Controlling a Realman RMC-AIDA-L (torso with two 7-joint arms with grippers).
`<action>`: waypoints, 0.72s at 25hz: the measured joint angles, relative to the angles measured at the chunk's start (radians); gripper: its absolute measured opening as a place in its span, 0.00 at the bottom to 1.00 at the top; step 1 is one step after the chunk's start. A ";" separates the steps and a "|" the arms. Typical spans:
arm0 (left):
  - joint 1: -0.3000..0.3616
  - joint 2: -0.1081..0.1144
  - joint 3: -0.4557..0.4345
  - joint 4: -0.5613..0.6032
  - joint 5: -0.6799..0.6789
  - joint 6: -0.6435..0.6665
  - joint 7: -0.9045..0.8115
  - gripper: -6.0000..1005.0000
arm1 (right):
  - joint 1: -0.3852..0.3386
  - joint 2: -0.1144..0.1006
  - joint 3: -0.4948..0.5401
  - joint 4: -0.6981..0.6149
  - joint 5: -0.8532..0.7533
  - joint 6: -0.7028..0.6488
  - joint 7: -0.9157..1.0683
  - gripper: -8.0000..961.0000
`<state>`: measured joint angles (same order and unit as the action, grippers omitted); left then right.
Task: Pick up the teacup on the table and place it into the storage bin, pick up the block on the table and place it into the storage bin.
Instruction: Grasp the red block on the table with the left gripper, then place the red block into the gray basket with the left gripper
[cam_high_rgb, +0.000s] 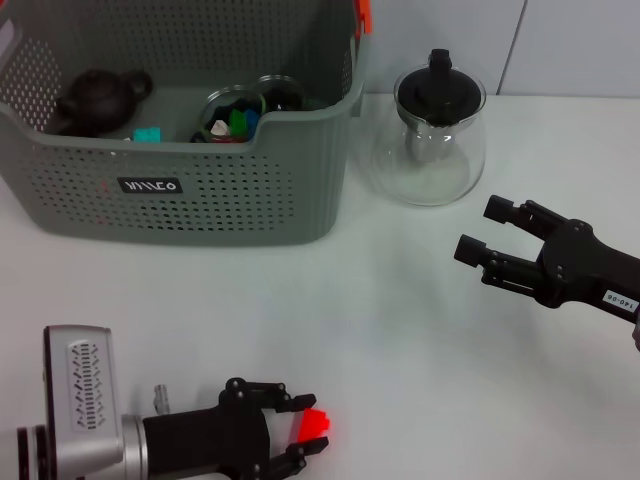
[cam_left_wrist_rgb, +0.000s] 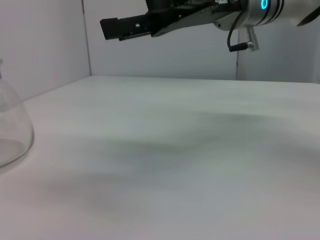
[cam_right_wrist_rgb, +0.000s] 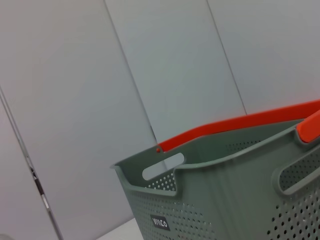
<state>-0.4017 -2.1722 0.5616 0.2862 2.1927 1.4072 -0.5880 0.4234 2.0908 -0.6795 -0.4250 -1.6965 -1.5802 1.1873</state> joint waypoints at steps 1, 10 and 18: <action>0.000 0.000 -0.001 0.002 0.000 0.003 -0.006 0.40 | 0.000 0.000 0.000 0.000 0.000 0.000 0.000 0.98; 0.011 0.007 -0.052 0.072 -0.020 0.111 -0.107 0.40 | 0.000 -0.002 0.004 0.000 0.000 -0.001 0.000 0.98; -0.006 0.052 -0.282 0.133 -0.051 0.374 -0.234 0.40 | 0.000 -0.003 0.005 0.000 0.000 -0.001 0.000 0.98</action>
<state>-0.4076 -2.1201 0.2800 0.4195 2.1419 1.7813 -0.8224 0.4234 2.0883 -0.6747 -0.4250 -1.6965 -1.5815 1.1873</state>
